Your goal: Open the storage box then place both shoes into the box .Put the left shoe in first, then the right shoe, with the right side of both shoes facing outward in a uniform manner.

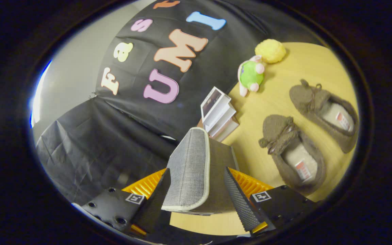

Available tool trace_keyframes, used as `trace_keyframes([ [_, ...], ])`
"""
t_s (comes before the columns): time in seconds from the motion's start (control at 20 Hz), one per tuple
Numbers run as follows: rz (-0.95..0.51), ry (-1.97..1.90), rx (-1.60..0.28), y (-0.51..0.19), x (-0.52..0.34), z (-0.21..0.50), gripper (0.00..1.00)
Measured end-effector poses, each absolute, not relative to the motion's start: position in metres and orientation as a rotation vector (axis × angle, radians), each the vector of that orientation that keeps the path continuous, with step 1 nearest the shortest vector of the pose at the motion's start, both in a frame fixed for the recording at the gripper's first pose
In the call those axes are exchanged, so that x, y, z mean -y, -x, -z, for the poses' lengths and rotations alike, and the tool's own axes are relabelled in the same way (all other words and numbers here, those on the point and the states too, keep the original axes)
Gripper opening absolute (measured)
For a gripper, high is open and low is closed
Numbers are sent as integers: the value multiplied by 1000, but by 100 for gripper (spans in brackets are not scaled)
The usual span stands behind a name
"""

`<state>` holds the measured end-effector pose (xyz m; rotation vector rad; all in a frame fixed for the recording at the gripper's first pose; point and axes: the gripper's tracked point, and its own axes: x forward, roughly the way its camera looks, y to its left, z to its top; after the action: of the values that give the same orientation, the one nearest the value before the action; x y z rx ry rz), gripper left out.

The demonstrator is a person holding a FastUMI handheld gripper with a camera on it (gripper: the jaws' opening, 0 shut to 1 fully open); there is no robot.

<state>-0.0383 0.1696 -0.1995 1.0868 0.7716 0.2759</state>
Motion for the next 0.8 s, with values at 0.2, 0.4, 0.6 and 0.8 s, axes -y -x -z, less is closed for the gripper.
trace_keyframes([
  [0.2,-303,-1221,-837,41,-189,210,98],
  [0.4,-313,-1337,-881,43,-200,217,98],
  [0.6,-319,-1375,-920,46,-210,224,88],
  [0.8,-364,-1357,-977,57,-221,224,76],
])
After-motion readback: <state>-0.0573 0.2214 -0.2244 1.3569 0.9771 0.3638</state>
